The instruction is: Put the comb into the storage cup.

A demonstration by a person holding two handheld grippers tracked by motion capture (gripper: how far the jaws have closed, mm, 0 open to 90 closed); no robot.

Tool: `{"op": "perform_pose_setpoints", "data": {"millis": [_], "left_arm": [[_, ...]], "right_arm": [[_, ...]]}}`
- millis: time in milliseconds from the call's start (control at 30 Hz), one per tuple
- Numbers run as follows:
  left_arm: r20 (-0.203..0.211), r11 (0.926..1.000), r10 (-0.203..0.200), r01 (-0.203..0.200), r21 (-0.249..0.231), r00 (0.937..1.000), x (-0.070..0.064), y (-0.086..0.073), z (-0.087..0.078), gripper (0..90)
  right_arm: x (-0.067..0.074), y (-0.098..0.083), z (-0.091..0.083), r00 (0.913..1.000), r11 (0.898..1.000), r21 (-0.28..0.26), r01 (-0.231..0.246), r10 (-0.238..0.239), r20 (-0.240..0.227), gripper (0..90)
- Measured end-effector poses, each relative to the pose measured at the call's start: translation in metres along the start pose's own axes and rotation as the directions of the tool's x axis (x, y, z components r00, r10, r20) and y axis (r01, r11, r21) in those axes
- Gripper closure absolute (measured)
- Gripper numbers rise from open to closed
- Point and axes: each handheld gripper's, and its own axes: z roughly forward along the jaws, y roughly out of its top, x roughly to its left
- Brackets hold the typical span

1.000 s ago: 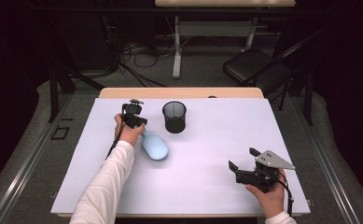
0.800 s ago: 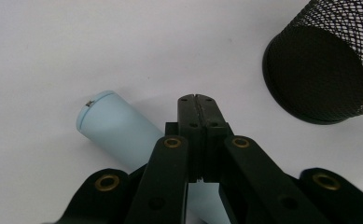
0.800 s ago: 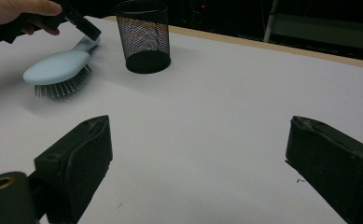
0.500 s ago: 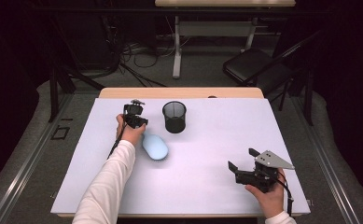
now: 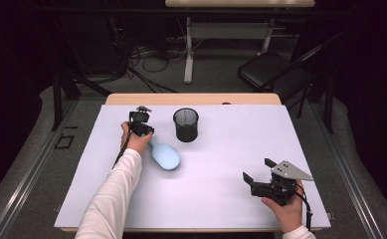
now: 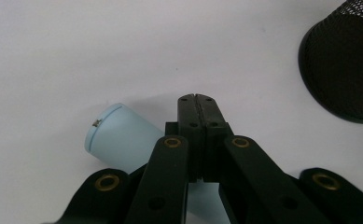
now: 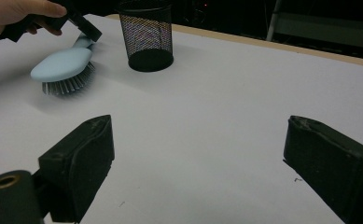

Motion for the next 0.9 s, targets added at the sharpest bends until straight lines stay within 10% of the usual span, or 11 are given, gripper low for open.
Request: {"op": "perform_pose_setpoints", "data": {"millis": [900], "left_arm": [[-0.027, 0.9955, 0.038, -0.035, 0.088, 0.9989, 0.002, -0.008, -0.005, 90.0]], "right_arm": [[0.0, -0.001, 0.0, 1.0, 1.0, 0.001, -0.005, 0.005, -0.008, 9.6]]}}
